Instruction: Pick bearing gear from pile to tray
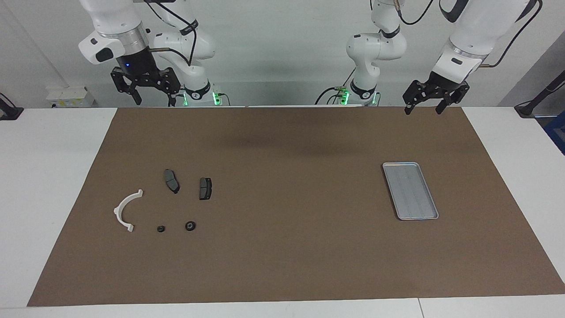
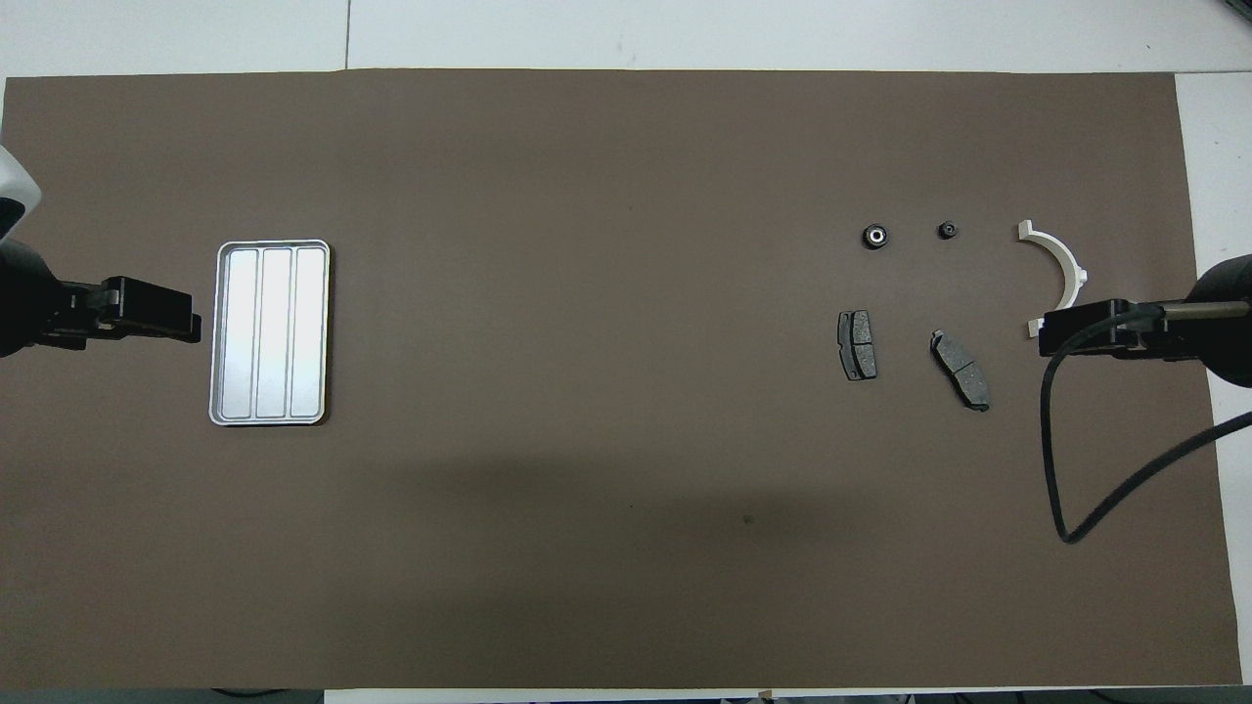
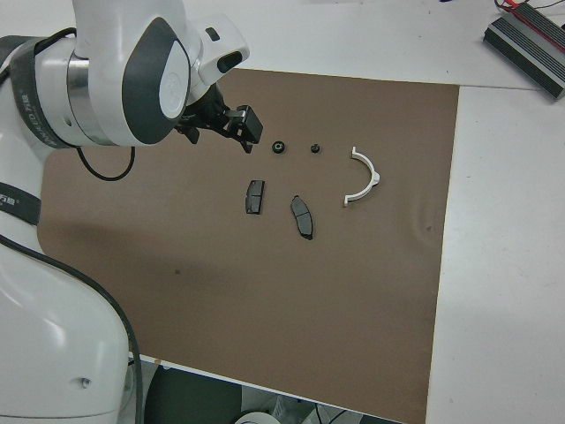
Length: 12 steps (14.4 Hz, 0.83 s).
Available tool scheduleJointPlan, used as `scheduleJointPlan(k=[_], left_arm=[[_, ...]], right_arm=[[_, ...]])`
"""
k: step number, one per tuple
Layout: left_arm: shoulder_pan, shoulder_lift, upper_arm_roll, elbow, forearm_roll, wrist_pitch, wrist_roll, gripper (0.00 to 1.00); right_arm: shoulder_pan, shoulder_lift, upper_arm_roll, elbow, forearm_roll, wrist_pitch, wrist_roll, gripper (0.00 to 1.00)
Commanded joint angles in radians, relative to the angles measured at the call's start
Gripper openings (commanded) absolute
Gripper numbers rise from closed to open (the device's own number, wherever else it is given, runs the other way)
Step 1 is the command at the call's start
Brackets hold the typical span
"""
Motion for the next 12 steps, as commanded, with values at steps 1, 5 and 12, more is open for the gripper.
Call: scheduleJointPlan(k=[1, 5, 12], left_arm=[[0.003, -0.019, 0.003, -0.022, -0.004, 0.02, -0.003, 1.0], [0.005, -0.019, 0.006, -0.021, -0.004, 0.018, 0.003, 1.0], [0.006, -0.02, 0.006, -0.015, 0.012, 0.014, 0.001, 1.0]], right_arm=[[-0.009, 0.0, -0.001, 0.003, 0.027, 0.012, 0.003, 1.0], [-0.009, 0.0, 0.001, 0.003, 0.027, 0.012, 0.004, 1.0], [-0.008, -0.003, -0.001, 0.001, 0.023, 0.009, -0.012, 1.0]])
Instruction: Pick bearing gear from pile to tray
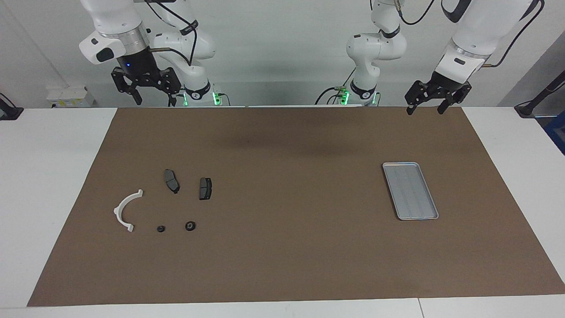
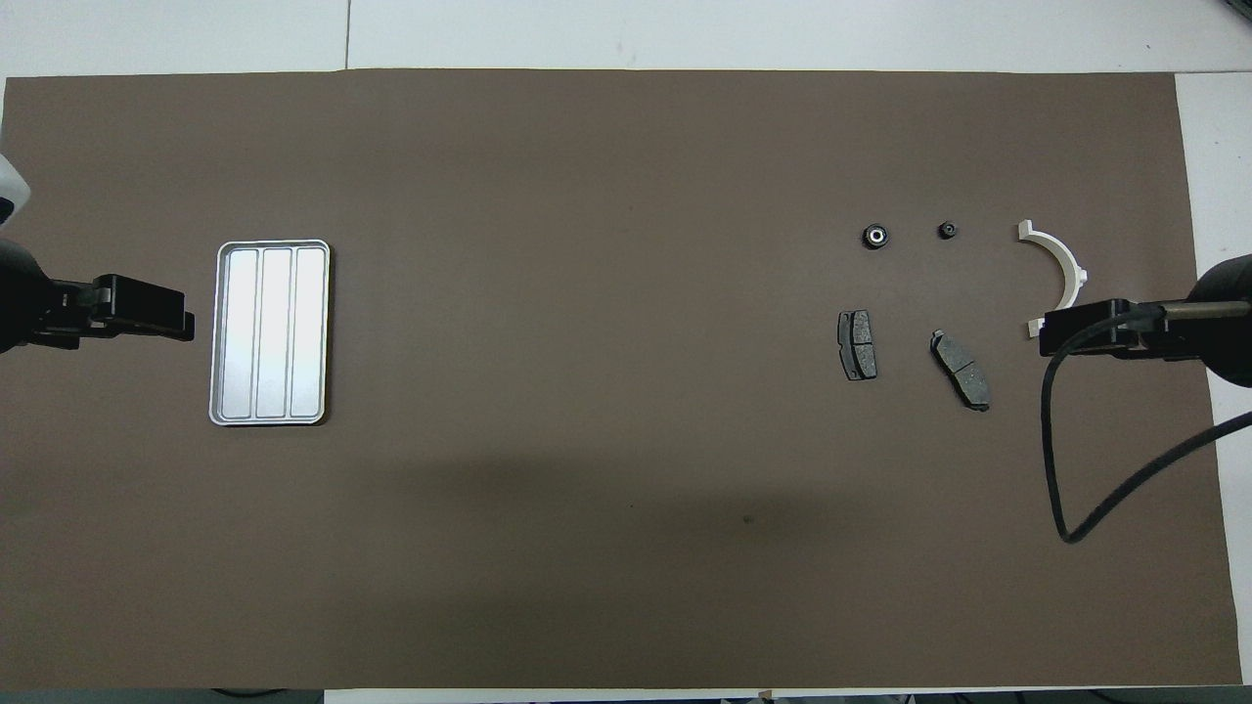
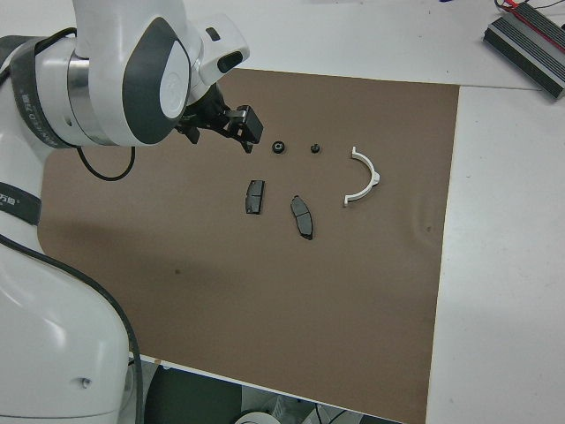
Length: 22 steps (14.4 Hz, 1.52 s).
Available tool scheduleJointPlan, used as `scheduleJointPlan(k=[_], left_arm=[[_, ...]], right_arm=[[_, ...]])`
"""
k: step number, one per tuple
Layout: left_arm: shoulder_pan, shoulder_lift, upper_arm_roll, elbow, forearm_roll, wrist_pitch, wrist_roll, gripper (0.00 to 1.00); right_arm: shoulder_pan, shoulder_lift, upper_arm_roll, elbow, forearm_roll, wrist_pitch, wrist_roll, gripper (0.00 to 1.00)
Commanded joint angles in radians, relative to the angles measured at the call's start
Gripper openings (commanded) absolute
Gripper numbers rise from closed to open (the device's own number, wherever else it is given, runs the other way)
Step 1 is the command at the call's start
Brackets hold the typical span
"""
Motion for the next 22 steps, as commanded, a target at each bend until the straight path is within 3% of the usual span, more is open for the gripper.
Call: scheduleJointPlan(k=[1, 4, 7, 13, 18, 22], left_arm=[[0.004, -0.02, 0.001, -0.015, 0.011, 0.012, 0.001, 1.0], [0.002, -0.022, 0.001, -0.021, 0.011, 0.016, 0.0, 1.0], [0.004, -0.043, 0.001, -0.065, 0.011, 0.039, 0.007, 1.0], [-0.006, -0.042, -0.001, -0.067, 0.011, 0.09, -0.002, 1.0], [-0.012, -0.074, -0.002, -0.133, 0.011, 0.102, -0.011, 1.0], [-0.012, -0.075, -0.002, -0.137, 0.011, 0.104, 0.0, 1.0]], right_arm=[[-0.009, -0.003, 0.001, -0.002, 0.024, 0.011, -0.014, 1.0], [-0.009, -0.008, 0.001, -0.02, 0.024, 0.019, -0.009, 1.0], [-0.01, 0.024, -0.001, -0.097, 0.017, 0.124, 0.0, 1.0], [-0.005, 0.257, -0.001, -0.1, -0.011, 0.314, 0.093, 1.0], [-0.004, 0.462, -0.001, -0.086, -0.063, 0.526, 0.129, 1.0], [0.002, 0.574, -0.001, -0.016, -0.088, 0.562, 0.222, 1.0]])
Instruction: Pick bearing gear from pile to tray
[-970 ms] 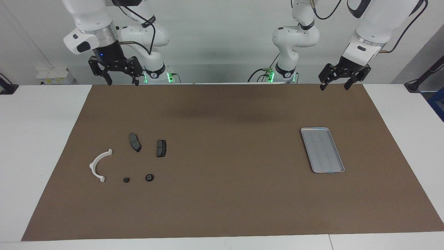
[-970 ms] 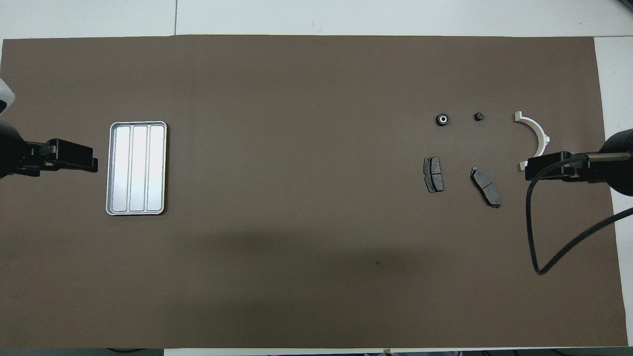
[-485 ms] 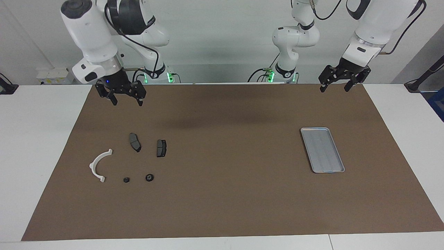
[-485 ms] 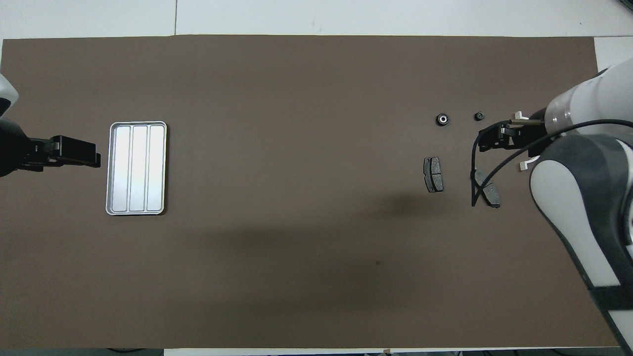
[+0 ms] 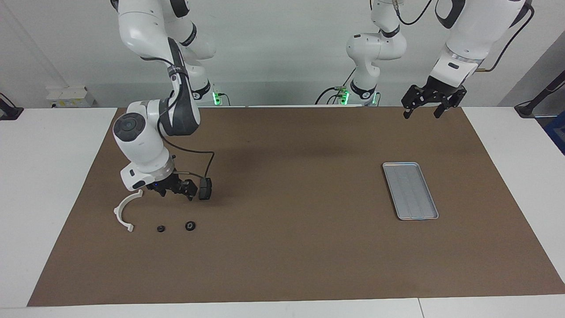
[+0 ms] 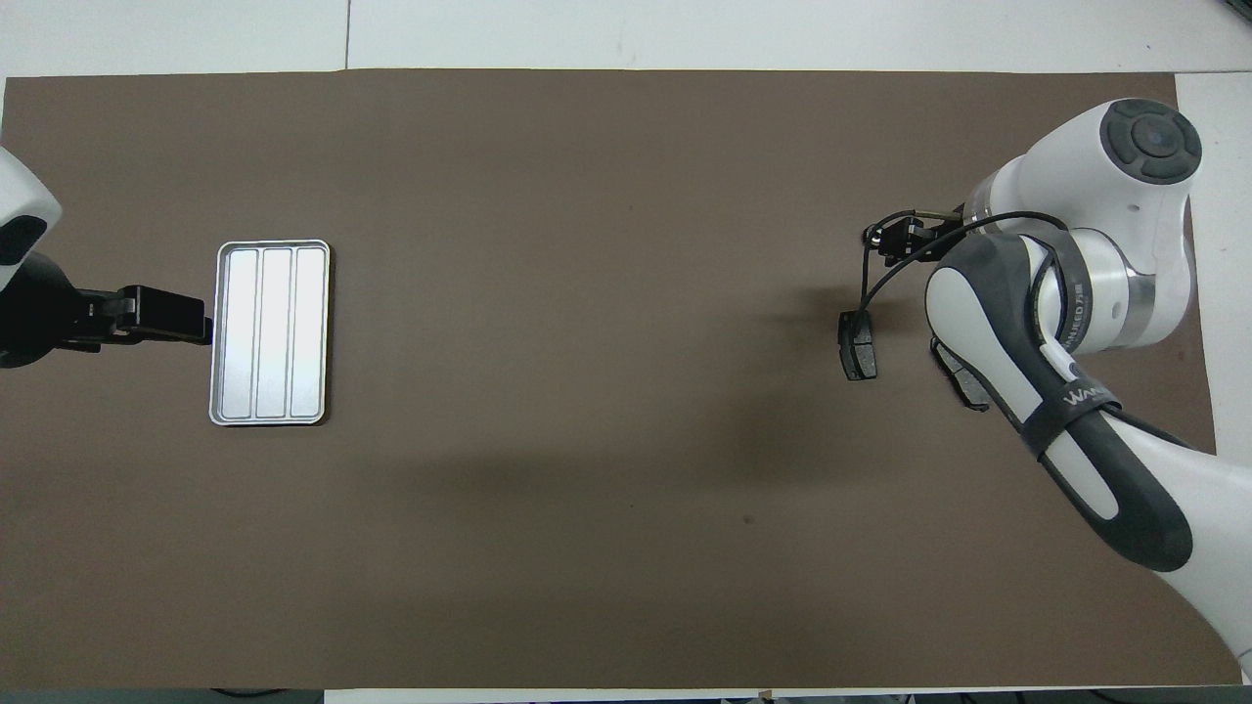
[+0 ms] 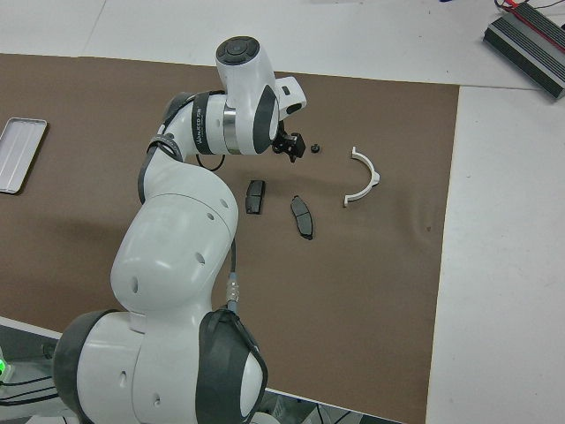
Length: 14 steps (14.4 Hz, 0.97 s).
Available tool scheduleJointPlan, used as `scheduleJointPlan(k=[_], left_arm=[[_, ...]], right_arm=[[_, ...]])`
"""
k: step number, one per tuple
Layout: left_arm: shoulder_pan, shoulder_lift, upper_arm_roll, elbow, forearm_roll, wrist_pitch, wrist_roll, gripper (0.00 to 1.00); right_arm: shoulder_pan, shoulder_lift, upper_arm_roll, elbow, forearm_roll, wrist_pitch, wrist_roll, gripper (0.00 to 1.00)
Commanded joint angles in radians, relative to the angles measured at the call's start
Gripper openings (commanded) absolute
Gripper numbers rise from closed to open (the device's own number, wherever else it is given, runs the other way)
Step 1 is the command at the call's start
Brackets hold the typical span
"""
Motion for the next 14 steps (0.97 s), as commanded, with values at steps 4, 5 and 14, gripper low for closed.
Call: scheduleJointPlan(k=[4, 5, 14], left_arm=[[-0.01, -0.064, 0.006, -0.115, 0.011, 0.097, -0.005, 1.0], [-0.01, -0.077, 0.006, -0.147, 0.011, 0.141, -0.007, 1.0], [-0.011, -0.081, 0.006, -0.176, 0.011, 0.174, -0.008, 1.0]], right_arm=[[0.026, 0.209, 0.003, 0.213, -0.059, -0.018, 0.152, 1.0], [0.038, 0.222, 0.003, 0.219, -0.056, -0.023, 0.175, 1.0], [0.069, 0.299, 0.003, 0.296, -0.096, -0.006, 0.223, 1.0]])
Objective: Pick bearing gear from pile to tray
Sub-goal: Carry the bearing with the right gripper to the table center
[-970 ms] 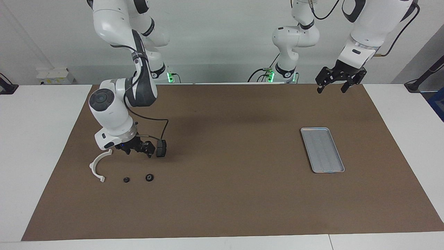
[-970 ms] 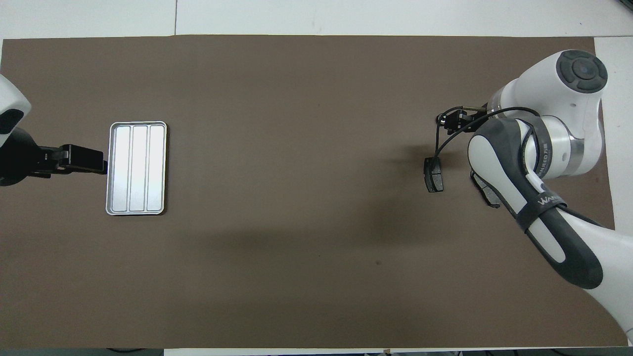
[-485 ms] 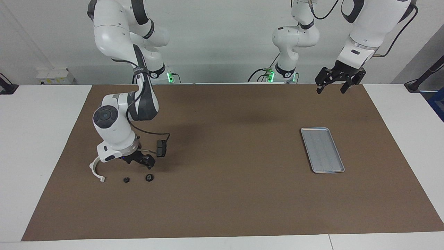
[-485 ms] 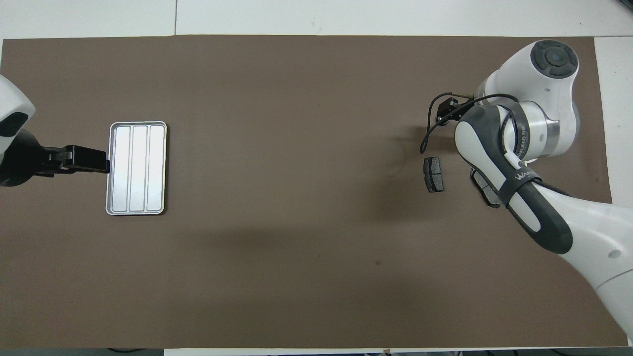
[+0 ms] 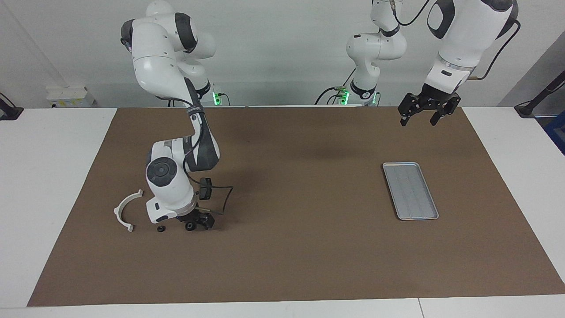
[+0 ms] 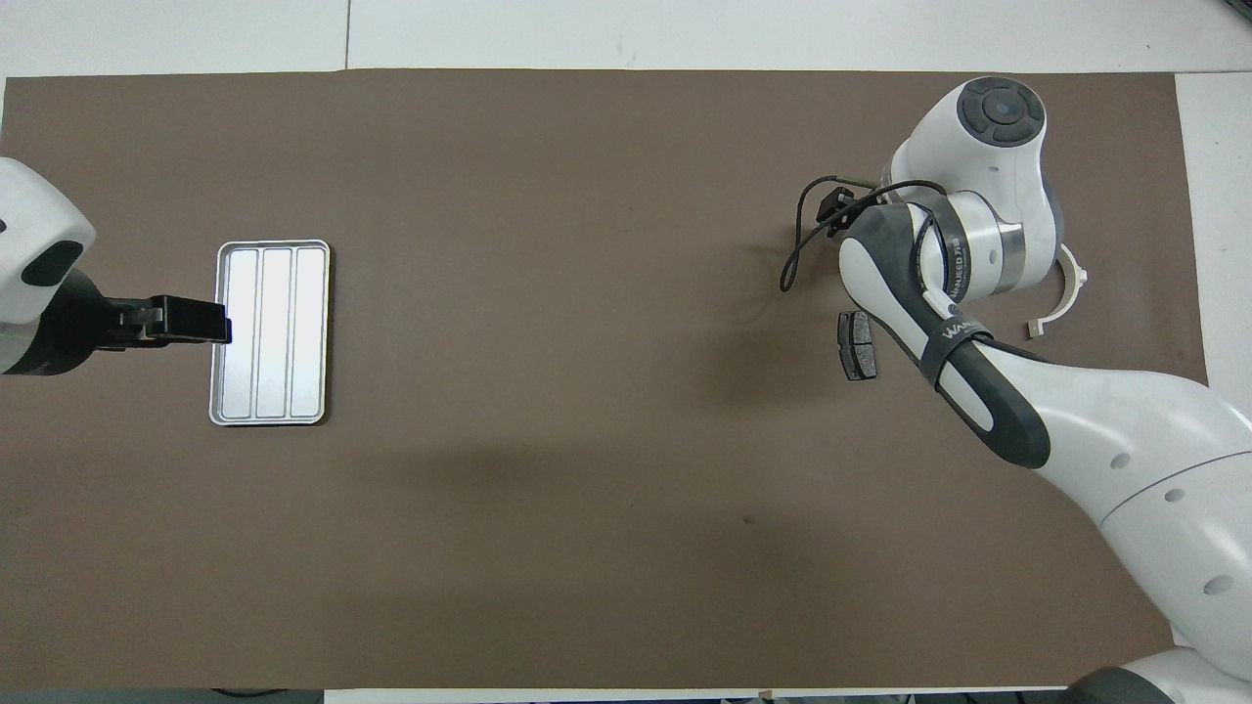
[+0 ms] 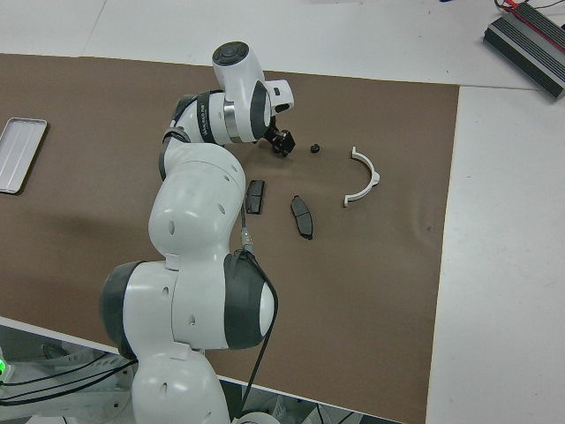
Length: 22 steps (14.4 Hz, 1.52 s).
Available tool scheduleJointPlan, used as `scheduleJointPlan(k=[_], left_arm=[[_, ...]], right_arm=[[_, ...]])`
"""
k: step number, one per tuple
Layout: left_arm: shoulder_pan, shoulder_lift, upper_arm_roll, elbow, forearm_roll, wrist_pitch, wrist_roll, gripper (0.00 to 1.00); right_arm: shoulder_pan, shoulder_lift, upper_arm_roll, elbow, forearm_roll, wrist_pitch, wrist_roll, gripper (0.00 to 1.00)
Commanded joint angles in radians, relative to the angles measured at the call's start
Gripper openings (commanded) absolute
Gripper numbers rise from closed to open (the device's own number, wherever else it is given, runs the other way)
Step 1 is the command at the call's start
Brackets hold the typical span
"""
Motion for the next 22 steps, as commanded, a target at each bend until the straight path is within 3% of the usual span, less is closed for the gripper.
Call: scheduleJointPlan(k=[1, 4, 10, 13, 16, 17, 20, 22], left_arm=[[-0.011, -0.037, 0.006, -0.044, 0.011, 0.028, -0.008, 1.0], [-0.011, -0.043, 0.006, -0.055, 0.011, 0.031, -0.008, 1.0], [-0.013, -0.043, 0.001, -0.056, 0.011, 0.029, -0.011, 1.0], [-0.013, -0.043, -0.001, -0.056, 0.011, 0.032, -0.01, 1.0], [-0.013, -0.041, -0.001, -0.058, 0.011, 0.032, -0.011, 1.0], [-0.013, -0.04, -0.001, -0.056, 0.011, 0.032, -0.01, 1.0], [-0.013, -0.04, -0.001, -0.056, 0.011, 0.045, -0.01, 1.0], [-0.011, -0.037, 0.001, -0.055, 0.011, 0.049, -0.01, 1.0]], right_arm=[[-0.011, 0.019, 0.003, 0.03, -0.021, -0.003, 0.015, 1.0], [-0.029, 0.017, 0.005, 0.001, -0.016, 0.048, 0.016, 0.98], [-0.031, 0.011, 0.006, -0.008, -0.001, -0.023, 0.026, 0.85], [-0.032, 0.009, 0.006, -0.008, -0.001, -0.03, 0.024, 0.58], [-0.039, 0.009, 0.008, -0.008, -0.002, -0.029, 0.021, 0.11], [-0.039, 0.009, 0.008, -0.008, -0.002, -0.029, 0.018, 0.0], [-0.037, 0.005, 0.009, -0.003, -0.007, -0.041, 0.01, 0.0], [-0.033, -0.03, 0.016, 0.03, -0.015, -0.143, -0.011, 0.0]])
